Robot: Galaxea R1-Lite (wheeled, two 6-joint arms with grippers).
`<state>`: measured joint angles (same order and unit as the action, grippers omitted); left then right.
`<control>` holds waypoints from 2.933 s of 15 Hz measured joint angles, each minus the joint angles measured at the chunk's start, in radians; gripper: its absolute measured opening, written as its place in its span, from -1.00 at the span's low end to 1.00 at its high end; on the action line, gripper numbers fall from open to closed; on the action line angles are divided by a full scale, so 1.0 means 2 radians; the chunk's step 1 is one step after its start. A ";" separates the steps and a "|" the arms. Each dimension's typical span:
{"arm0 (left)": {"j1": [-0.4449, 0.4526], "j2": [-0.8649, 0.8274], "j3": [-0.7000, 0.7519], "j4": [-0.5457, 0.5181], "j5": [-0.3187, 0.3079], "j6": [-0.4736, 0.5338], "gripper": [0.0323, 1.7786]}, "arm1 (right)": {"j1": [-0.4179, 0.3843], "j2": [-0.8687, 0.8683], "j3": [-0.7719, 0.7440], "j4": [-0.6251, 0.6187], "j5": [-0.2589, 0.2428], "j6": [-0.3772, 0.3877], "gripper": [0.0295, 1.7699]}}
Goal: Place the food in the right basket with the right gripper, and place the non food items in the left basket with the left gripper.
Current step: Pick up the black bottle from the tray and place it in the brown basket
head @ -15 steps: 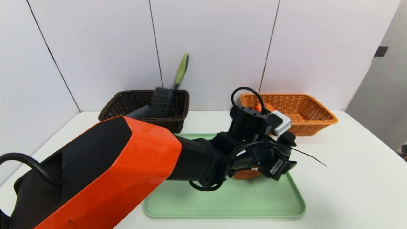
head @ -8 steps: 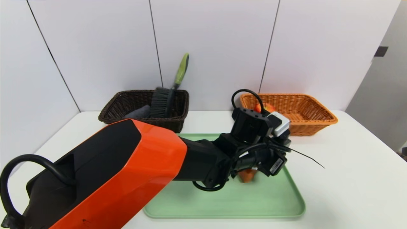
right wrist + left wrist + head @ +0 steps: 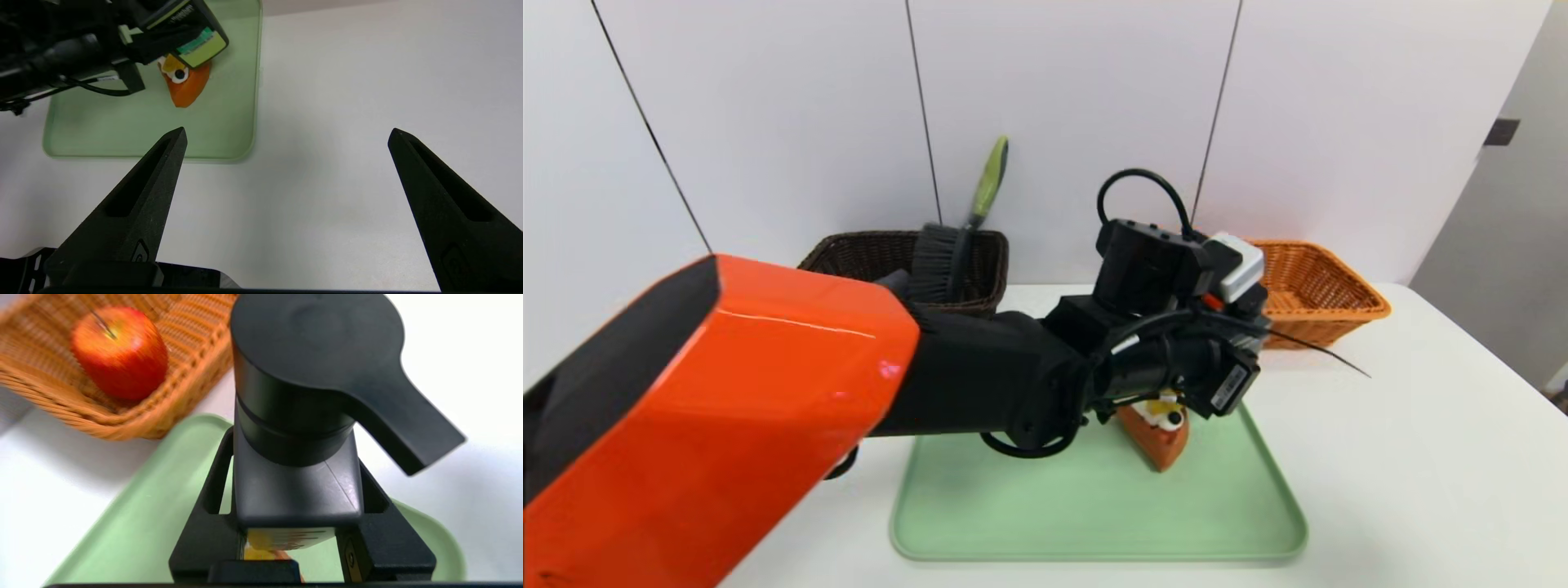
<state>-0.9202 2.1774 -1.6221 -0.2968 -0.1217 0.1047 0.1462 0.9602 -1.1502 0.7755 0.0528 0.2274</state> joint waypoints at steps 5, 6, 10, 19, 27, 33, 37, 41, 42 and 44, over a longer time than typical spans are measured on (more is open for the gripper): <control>0.047 -0.085 -0.001 0.031 0.019 0.000 -0.34 | 0.000 -0.006 0.003 -0.002 0.001 -0.001 0.92; 0.064 -0.100 -0.001 0.048 0.025 0.000 -0.34 | 0.000 -0.007 0.003 -0.002 0.002 -0.001 0.92; 0.146 -0.155 -0.001 0.122 0.030 -0.003 -0.34 | 0.000 -0.009 0.006 -0.002 0.003 -0.001 0.92; 0.373 -0.156 -0.001 0.151 0.025 -0.003 -0.34 | 0.000 -0.013 0.016 -0.002 0.001 -0.001 0.92; 0.445 -0.083 -0.005 0.148 0.023 -0.003 -0.34 | -0.001 -0.014 0.017 -0.002 0.001 -0.001 0.92; 0.463 -0.049 -0.003 0.148 0.016 -0.004 -0.34 | -0.001 -0.014 0.017 -0.002 0.001 -0.001 0.92; 0.465 -0.047 0.003 0.149 0.016 -0.006 0.17 | -0.001 -0.014 0.018 -0.002 0.001 -0.001 0.92; 0.466 -0.084 0.024 0.148 0.016 -0.003 0.48 | -0.001 -0.015 0.018 -0.003 0.003 -0.002 0.92; 0.466 -0.097 0.027 0.149 0.016 -0.003 0.53 | -0.001 -0.016 0.018 -0.003 0.003 -0.001 0.92; 0.464 -0.132 0.036 0.150 0.015 -0.002 0.61 | 0.000 -0.018 0.018 -0.003 0.005 -0.002 0.92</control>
<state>0.0085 1.9132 -1.5509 0.0023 -0.0909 0.1000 0.1455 0.9245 -1.1136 0.7691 0.0634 0.2232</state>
